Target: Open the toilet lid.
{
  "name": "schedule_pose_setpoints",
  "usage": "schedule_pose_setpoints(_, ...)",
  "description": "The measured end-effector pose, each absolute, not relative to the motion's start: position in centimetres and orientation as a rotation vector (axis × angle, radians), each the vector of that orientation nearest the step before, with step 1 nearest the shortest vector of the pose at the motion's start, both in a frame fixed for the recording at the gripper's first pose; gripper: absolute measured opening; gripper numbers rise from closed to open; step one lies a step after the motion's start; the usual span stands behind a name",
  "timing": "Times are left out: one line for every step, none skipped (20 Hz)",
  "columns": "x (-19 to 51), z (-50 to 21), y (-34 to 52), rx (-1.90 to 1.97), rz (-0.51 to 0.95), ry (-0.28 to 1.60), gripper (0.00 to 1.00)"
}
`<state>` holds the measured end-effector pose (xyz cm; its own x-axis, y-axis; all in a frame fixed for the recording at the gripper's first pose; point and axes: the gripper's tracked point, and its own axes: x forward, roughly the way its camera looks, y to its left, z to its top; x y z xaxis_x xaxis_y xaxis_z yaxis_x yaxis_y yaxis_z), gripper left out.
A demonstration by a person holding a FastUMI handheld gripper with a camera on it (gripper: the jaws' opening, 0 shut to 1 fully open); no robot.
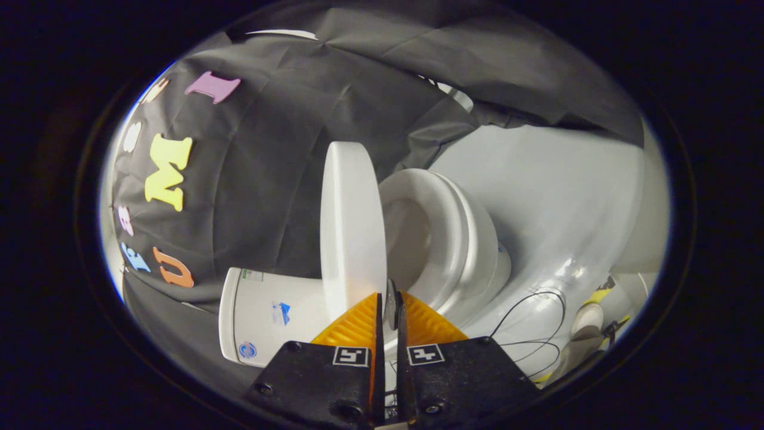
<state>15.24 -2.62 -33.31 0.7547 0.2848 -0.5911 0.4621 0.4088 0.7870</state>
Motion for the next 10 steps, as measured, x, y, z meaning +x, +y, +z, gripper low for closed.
schedule_pose_setpoints(15.4, -32.4, -2.3, 1.170, -0.117, 0.743, 0.11)
schedule_pose_setpoints(15.5, -31.6, -1.8, 1.160, -0.107, 0.734, 0.11)
schedule_pose_setpoints(15.8, -30.8, -1.4, 1.150, -0.098, 0.728, 0.11)
schedule_pose_setpoints(16.1, -30.1, -1.0, 1.128, -0.091, 0.723, 0.11)
schedule_pose_setpoints(16.3, -29.4, -0.5, 1.097, -0.086, 0.722, 0.11)
schedule_pose_setpoints(16.4, -28.9, -0.1, 1.068, -0.086, 0.721, 0.11)
schedule_pose_setpoints(16.6, -28.3, 0.2, 1.036, -0.089, 0.721, 0.11)
schedule_pose_setpoints(16.7, -27.8, 0.5, 1.013, -0.085, 0.720, 0.11)
schedule_pose_setpoints(16.8, -27.0, 0.9, 0.998, -0.084, 0.717, 0.11)
schedule_pose_setpoints(16.8, -26.6, 1.2, 0.984, -0.084, 0.719, 0.11)
